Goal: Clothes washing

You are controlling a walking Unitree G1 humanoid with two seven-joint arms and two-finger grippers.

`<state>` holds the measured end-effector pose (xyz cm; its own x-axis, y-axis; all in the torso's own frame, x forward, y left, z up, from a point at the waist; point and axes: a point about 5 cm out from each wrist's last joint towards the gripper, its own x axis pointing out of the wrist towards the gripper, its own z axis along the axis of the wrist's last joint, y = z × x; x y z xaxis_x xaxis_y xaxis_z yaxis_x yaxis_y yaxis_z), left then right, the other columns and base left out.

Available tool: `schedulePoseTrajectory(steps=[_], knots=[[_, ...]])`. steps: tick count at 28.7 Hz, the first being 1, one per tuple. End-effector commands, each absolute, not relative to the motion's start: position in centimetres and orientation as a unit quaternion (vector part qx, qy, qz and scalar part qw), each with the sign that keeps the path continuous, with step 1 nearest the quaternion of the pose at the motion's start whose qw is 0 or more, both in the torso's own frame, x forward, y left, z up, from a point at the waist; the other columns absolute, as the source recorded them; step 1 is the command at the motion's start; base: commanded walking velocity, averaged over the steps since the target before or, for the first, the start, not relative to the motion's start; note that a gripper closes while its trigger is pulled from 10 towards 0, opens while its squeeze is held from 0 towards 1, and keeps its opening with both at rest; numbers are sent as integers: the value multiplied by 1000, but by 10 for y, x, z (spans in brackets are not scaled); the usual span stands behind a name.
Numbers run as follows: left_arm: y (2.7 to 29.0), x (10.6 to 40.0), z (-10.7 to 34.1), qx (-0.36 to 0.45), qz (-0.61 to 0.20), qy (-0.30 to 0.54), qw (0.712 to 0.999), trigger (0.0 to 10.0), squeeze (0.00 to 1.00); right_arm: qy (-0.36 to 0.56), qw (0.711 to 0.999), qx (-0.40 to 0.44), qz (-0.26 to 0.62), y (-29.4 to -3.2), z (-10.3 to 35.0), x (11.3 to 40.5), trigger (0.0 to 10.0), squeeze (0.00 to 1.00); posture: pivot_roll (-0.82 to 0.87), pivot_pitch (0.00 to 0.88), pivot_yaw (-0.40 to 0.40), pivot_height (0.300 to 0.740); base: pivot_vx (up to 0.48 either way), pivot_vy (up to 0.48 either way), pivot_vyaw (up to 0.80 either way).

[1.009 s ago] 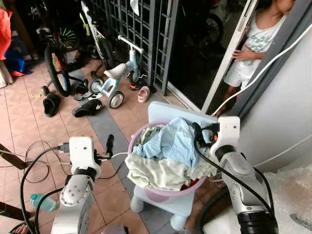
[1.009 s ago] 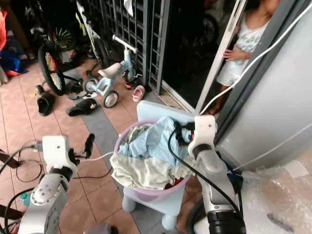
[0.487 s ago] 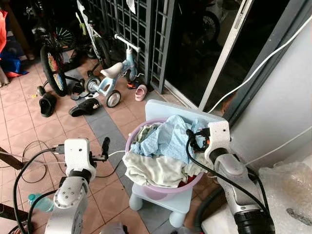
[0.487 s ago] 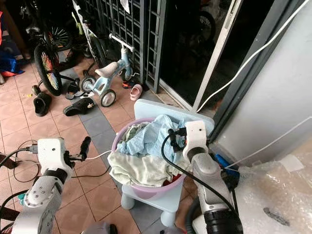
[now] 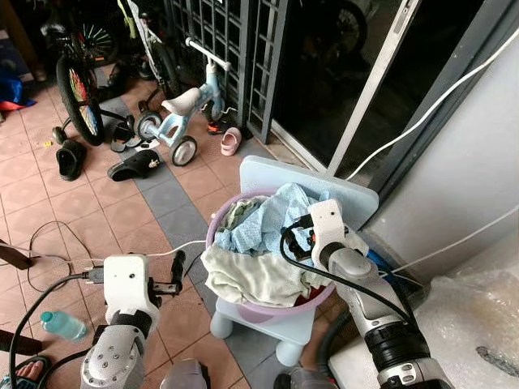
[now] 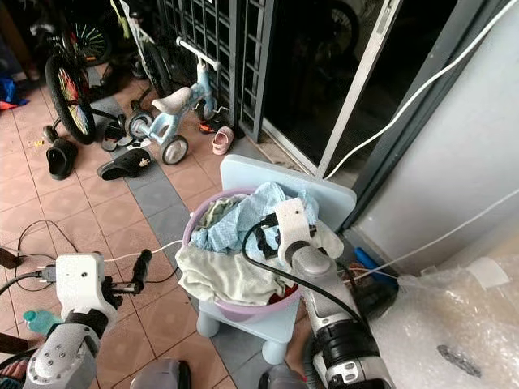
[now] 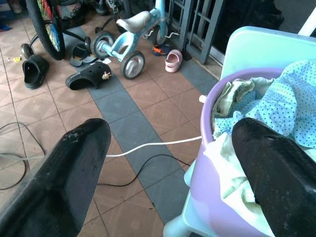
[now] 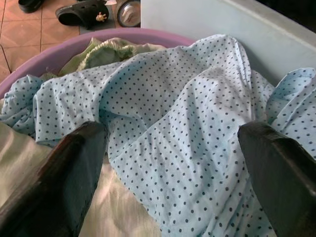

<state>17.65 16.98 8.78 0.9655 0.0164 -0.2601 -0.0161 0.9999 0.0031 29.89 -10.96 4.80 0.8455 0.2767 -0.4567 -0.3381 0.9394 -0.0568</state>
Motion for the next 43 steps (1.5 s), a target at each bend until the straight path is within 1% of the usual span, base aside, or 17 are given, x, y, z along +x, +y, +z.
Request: schedulePoseTrajectory(steps=[1, 4, 5, 6, 7, 8, 12, 15, 17, 20, 23, 29, 35, 43], knots=[[170, 174, 94, 13, 6, 133, 991, 10000, 0, 237, 957, -71, 151, -110, 42, 302, 10000, 0, 171, 164, -81, 740, 0, 0, 0], [175, 170, 98, 25, 12, 140, 990, 10000, 0, 247, 953, -107, 141, -107, 35, 309, 10000, 0, 185, 186, -83, 740, 0, 0, 0], [176, 169, 98, 29, 13, 145, 989, 10000, 0, 251, 951, -113, 137, -105, 33, 313, 4549, 0, 186, 188, -84, 740, 0, 0, 0], [176, 169, 98, 29, 13, 145, 989, 10000, 0, 251, 951, -113, 137, -105, 33, 313, 4549, 0, 186, 188, -84, 740, 0, 0, 0], [177, 167, 97, 30, 13, 149, 988, 10000, 0, 255, 950, -117, 135, -102, 32, 314, 784, 0, 187, 192, -83, 740, 0, 0, 0], [177, 166, 97, 31, 11, 153, 988, 10000, 0, 253, 948, -130, 143, -98, 32, 316, 0, 0, 186, 192, -83, 740, 0, 0, 0], [176, 167, 97, 33, 6, 158, 987, 10000, 0, 250, 943, -157, 156, -88, 31, 319, 0, 0, 190, 191, -85, 740, 0, 0, 0], [175, 170, 99, 34, 4, 158, 987, 10000, 0, 260, 938, -165, 156, -88, 27, 320, 0, 0, 187, 188, -87, 740, 0, 0, 0], [175, 171, 98, 35, 4, 159, 987, 10000, 0, 276, 937, -157, 149, -91, 21, 316, 0, 0, 185, 186, -90, 740, 0, 0, 0], [175, 171, 97, 37, 6, 161, 986, 10000, 0, 312, 932, -120, 138, -94, 12, 309, 0, 0, 187, 182, -94, 740, 0, 0, 0], [175, 172, 96, 39, 9, 164, 986, 10000, 0, 324, 928, -118, 142, -93, 8, 307, 0, 0, 190, 174, -97, 740, 0, 0, 0], [175, 173, 95, 40, 11, 164, 986, 10000, 0, 326, 928, -103, 147, -89, 10, 309, 0, 0, 193, 163, -105, 740, 0, 0, 0], [176, 177, 94, 45, 16, 161, 986, 10000, 0, 315, 935, -77, 146, -88, 16, 315, 0, 0, 185, 155, -108, 740, 0, 0, 0], [171, 190, 92, 46, 18, 151, 987, 10000, 0, 304, 945, -37, 117, -107, 21, 320, 0, 0, 143, 119, -97, 740, 0, 0, 0]])
